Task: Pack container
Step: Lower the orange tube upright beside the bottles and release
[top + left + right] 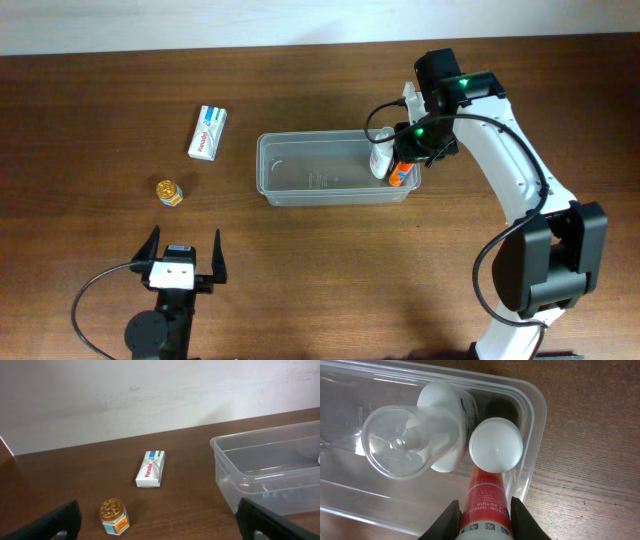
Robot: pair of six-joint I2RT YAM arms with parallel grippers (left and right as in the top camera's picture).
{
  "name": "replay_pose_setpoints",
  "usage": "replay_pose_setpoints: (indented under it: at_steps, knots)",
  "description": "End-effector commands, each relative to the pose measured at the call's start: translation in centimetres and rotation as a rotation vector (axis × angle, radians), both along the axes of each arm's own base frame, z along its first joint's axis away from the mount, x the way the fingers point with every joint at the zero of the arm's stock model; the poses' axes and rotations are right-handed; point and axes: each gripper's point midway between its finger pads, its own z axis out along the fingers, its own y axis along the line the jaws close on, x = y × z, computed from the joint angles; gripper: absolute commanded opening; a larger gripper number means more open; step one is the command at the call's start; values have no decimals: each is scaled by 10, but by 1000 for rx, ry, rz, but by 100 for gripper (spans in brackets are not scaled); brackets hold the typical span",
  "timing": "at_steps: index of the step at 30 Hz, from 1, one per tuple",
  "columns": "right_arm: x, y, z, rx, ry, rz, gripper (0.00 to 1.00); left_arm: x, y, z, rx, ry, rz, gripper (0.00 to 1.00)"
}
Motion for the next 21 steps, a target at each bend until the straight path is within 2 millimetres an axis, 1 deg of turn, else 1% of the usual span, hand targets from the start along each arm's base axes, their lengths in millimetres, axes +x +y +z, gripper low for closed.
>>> replay_pose_setpoints:
  at_steps: [1,15,18,21]
  knots:
    - [-1,1,-3,-6,9,-21,24,0,2,-2,16,-1,10,99]
    - [-2,0,-3,-8,14,-21,24,0,2,-2,16,-1,10,99]
    - [-4,1,-7,-9,21,-18,24,0,2,-2,16,-1,10,99]
    - [-8,3,-15,-12,34,-8,24,0,2,-2,16,-1,10,100]
